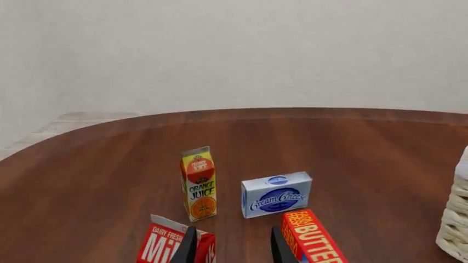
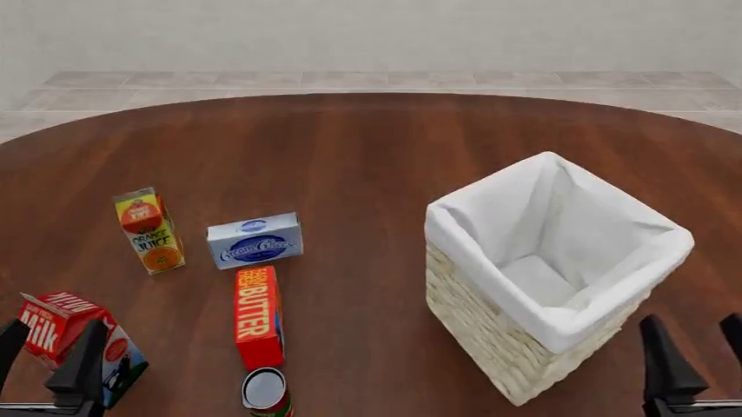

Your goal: Pick up the alphabet soup and the tomato sauce, and put them in the basket.

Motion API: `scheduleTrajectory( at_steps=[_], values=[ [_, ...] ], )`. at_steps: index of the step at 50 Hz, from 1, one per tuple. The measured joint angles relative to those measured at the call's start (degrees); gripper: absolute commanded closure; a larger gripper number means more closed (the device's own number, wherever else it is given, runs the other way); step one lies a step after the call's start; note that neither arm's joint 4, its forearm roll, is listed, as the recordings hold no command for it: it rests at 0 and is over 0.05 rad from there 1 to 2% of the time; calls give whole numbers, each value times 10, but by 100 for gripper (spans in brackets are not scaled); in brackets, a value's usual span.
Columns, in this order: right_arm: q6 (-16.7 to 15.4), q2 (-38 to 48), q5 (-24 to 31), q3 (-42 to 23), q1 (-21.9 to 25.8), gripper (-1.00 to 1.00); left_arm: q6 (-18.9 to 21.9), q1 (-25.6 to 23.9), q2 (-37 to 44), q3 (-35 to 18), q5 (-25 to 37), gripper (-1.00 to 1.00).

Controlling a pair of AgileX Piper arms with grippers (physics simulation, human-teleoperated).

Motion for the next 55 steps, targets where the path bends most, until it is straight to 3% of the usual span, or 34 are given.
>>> scheduleTrajectory(
  at_steps=[38,55],
  values=[
    [-60,82,97,-159,-6,-100,-10,3,0,1,-1,-100],
    [-55,157,139,-262,-21,-100,-12,1,0,0,-2,-100]
  ],
)
